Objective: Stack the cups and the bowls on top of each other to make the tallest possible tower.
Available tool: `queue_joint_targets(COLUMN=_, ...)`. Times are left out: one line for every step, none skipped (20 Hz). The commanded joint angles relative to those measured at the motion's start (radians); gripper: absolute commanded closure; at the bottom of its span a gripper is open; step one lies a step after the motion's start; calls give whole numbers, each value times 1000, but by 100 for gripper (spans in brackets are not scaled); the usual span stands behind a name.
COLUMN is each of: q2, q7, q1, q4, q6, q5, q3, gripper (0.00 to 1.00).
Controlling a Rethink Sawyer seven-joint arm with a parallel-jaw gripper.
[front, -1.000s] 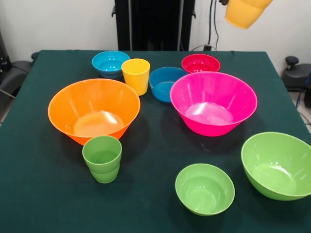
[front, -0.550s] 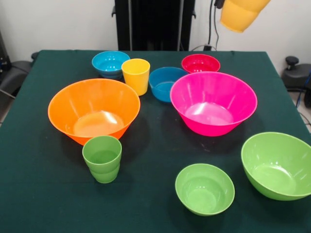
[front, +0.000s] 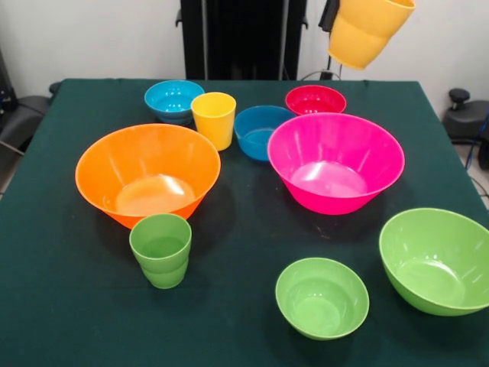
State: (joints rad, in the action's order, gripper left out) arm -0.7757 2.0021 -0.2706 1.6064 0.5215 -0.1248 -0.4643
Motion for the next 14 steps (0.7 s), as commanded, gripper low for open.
queue_joint_targets(q2=-22, q7=40, q1=14, q4=126, q6=6, q5=56, q3=106, gripper=100)
queue_joint_targets(q2=-38, q7=42, q1=9, q4=144, q6=12, q5=54, q3=105, gripper=100)
queue_joint_targets(q2=-47, q7=44, q1=7, q4=155, q6=14, q5=53, q3=104, gripper=100)
queue_joint_targets(q2=-54, q7=48, q1=3, q4=166, q6=12, q5=52, q3=102, gripper=100)
queue_joint_targets(q2=-55, q7=51, q1=2, q4=170, q6=9, q5=53, q3=101, gripper=100)
queue_joint_targets(q2=-56, q7=55, q1=0, q4=177, q6=3, q5=53, q3=102, gripper=100)
queue_joint_targets(q2=-54, q7=58, q1=0, q4=181, q6=-5, q5=55, q3=103, gripper=100)
queue_joint_targets(q2=-53, q7=60, q1=1, q4=185, q6=-13, q5=55, q3=106, gripper=100)
queue_joint_targets(q2=-51, q7=59, q1=4, q4=187, q6=-17, q5=55, q3=110, gripper=100)
queue_joint_targets(q2=-51, q7=61, q1=4, q4=190, q6=-21, q5=56, q3=111, gripper=100)
queue_joint_targets(q2=-49, q7=61, q1=5, q4=190, q6=-23, q5=57, q3=111, gripper=100)
queue_joint_targets(q2=-49, q7=61, q1=5, q4=192, q6=-26, q5=58, q3=112, gripper=100)
queue_joint_targets(q2=-51, q7=61, q1=4, q4=196, q6=-27, q5=59, q3=111, gripper=100)
queue_joint_targets(q2=-51, q7=62, q1=3, q4=197, q6=-29, q5=60, q3=111, gripper=100)
